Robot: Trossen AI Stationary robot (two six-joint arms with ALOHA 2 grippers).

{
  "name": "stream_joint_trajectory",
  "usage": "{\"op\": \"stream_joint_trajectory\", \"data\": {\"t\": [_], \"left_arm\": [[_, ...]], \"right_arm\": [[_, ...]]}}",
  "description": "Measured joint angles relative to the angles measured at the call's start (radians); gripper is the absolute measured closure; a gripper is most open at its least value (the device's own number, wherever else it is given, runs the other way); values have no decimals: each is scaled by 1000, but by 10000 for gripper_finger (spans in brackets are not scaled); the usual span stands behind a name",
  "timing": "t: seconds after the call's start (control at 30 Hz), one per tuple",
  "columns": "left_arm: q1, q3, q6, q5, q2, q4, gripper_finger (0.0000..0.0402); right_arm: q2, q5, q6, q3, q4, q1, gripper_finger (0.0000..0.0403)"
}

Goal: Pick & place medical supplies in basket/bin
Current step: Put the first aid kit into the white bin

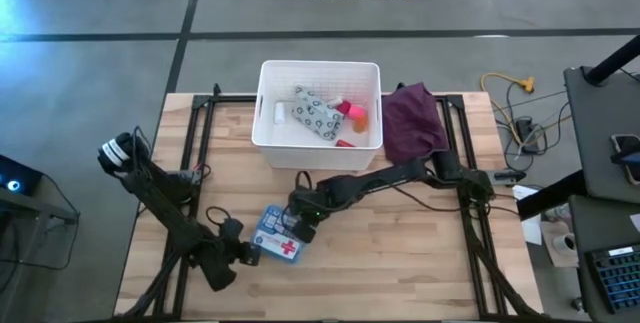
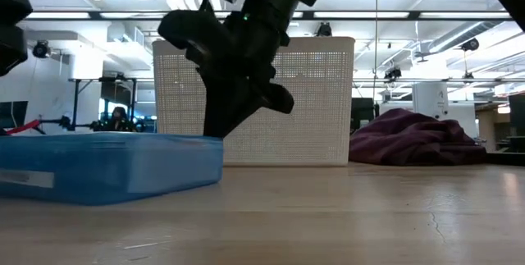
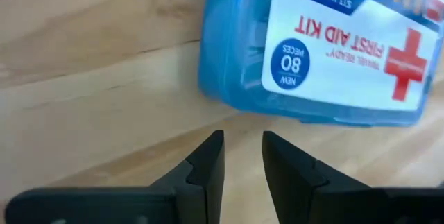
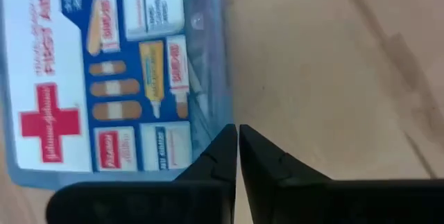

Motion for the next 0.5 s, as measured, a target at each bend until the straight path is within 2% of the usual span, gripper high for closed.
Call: {"op": "stream_joint_trajectory", "data": {"t": [0.2,0.33,0.5], "left_arm": [[1,-10,0,2,78,105,320],[5,-6,-1,-13,125,117,321],[10,-4,-1,-73,121,114,321]], "right_arm": [[2,-84,17,-38,61,3,394],[2,-145,51,-50,85,17,394],[2,-221,50,-47,89,46,394]]}}
